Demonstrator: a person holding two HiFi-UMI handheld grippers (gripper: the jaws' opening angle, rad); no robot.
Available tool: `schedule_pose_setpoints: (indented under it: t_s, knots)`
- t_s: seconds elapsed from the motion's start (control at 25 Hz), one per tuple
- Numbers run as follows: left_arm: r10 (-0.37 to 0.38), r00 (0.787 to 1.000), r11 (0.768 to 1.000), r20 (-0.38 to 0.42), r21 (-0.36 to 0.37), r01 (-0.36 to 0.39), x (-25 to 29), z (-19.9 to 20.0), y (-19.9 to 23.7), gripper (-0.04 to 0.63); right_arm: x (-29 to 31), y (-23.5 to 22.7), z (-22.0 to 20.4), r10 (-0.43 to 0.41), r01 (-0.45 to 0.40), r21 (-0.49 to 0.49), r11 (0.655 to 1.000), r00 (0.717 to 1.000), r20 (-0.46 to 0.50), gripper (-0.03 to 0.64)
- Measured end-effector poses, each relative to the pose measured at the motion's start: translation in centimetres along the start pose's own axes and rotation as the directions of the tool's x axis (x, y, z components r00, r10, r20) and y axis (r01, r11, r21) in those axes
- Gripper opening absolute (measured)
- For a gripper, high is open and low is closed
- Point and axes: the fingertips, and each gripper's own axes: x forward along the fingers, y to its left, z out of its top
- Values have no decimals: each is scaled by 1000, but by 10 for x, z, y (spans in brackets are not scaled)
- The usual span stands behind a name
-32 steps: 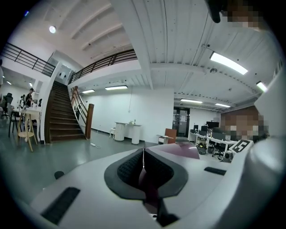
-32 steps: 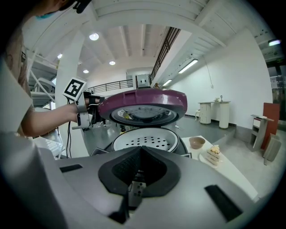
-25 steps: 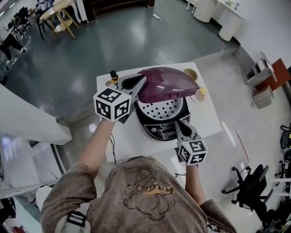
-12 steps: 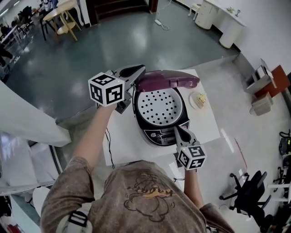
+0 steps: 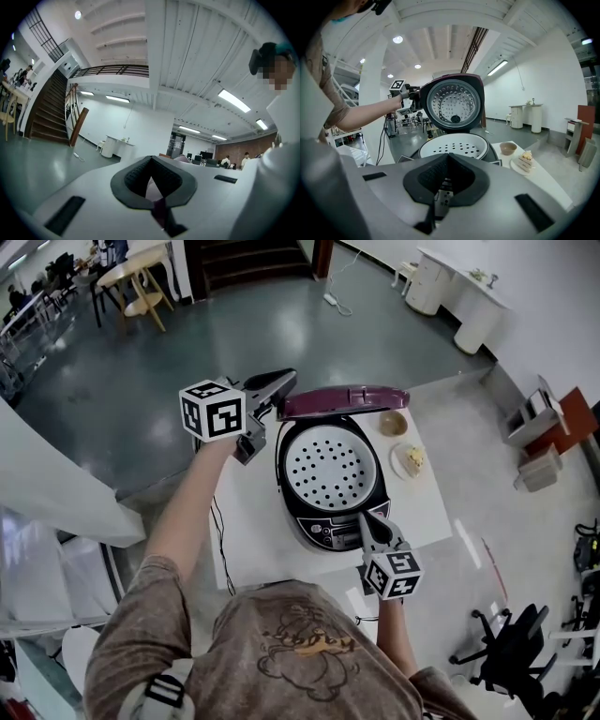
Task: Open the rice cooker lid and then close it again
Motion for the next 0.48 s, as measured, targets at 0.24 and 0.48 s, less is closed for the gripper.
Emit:
schedule_pose_setpoints:
  t_s: [0.24, 0.48]
  knots:
    - [-10, 999, 999, 32, -39, 11, 1, 15, 24, 17, 0, 0, 1, -1, 1, 2, 1000, 1000, -2, 2]
    - [-37, 995, 991, 89, -127, 48, 6, 22, 51, 17, -1, 1, 2, -5, 5, -3, 1000, 1000, 0, 2]
